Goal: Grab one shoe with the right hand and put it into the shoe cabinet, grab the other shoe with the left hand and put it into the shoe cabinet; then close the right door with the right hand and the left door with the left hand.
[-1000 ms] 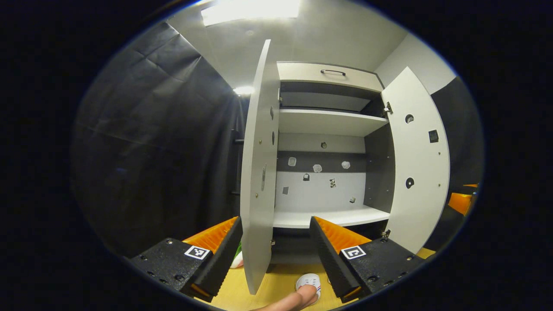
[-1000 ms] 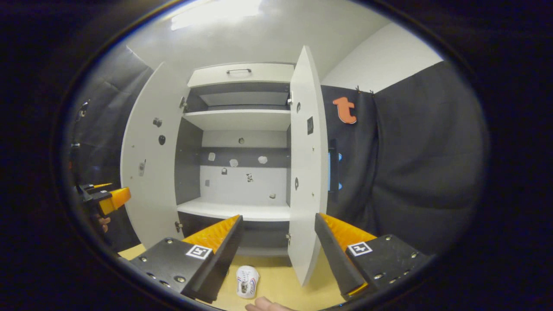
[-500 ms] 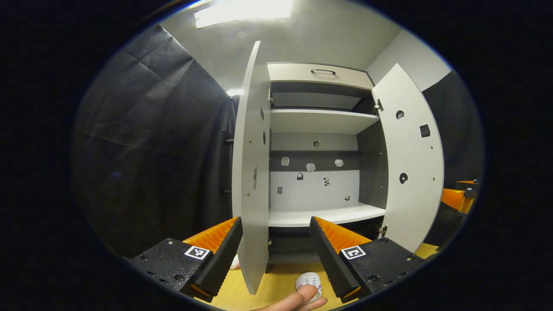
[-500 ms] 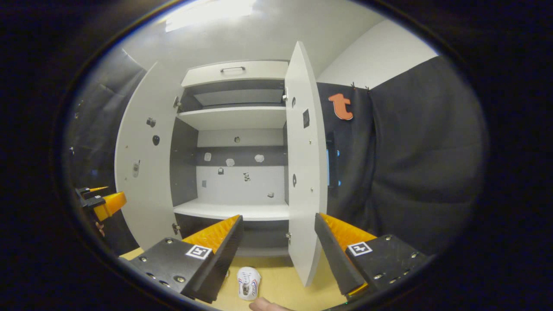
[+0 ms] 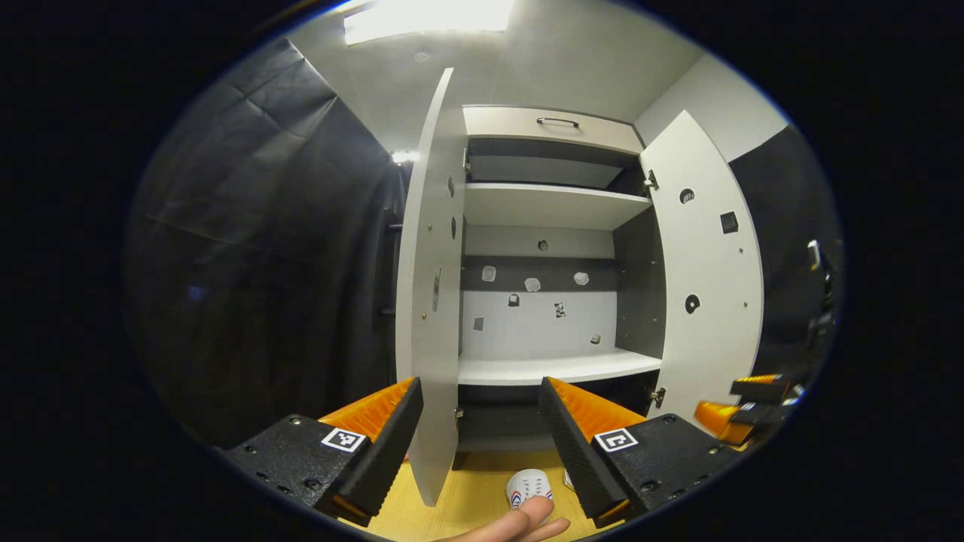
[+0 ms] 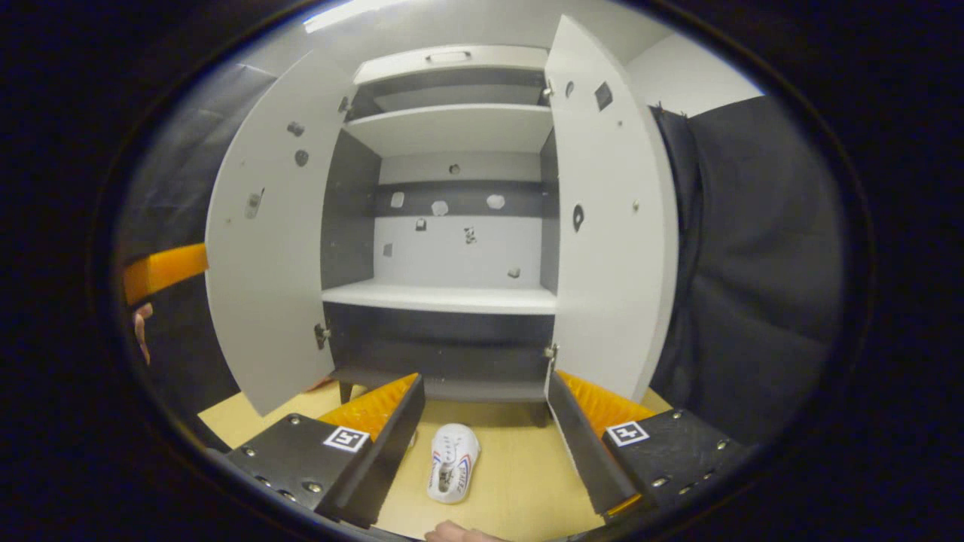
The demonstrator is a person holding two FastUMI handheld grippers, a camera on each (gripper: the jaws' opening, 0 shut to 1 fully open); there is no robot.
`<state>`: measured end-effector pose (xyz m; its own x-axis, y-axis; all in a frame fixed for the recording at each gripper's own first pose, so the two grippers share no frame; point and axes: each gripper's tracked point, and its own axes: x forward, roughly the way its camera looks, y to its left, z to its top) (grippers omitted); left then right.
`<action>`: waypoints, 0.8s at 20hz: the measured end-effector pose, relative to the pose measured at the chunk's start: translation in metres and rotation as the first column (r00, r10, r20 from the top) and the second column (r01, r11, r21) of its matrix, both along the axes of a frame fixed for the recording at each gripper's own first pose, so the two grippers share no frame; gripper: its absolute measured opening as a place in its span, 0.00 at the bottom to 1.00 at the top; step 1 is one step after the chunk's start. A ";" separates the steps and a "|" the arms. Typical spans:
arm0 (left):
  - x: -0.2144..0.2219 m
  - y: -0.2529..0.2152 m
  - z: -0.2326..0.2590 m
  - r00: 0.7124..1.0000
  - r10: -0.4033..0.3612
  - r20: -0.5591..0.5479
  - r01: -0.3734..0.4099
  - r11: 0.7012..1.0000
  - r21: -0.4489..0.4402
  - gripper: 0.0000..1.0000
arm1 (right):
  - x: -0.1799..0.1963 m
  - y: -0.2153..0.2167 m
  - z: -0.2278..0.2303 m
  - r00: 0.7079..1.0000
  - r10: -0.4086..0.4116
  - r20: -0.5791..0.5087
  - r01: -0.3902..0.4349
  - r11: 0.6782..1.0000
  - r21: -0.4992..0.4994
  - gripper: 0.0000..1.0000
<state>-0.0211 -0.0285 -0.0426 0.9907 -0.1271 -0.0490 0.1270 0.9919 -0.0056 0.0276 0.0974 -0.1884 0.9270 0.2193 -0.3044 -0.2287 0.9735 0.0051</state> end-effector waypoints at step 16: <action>-0.005 -0.003 -0.025 1.000 -0.029 -0.007 0.029 0.999 -0.031 0.95 | -0.003 0.076 -0.263 0.901 0.005 -0.433 -0.057 0.993 -0.107 0.87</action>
<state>-0.0265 -0.0318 -0.0675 0.9862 -0.1574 -0.0522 0.1555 0.9871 -0.0372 0.0250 0.1731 -0.4510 0.6926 0.1859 -0.6970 -0.2595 0.9657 -0.0003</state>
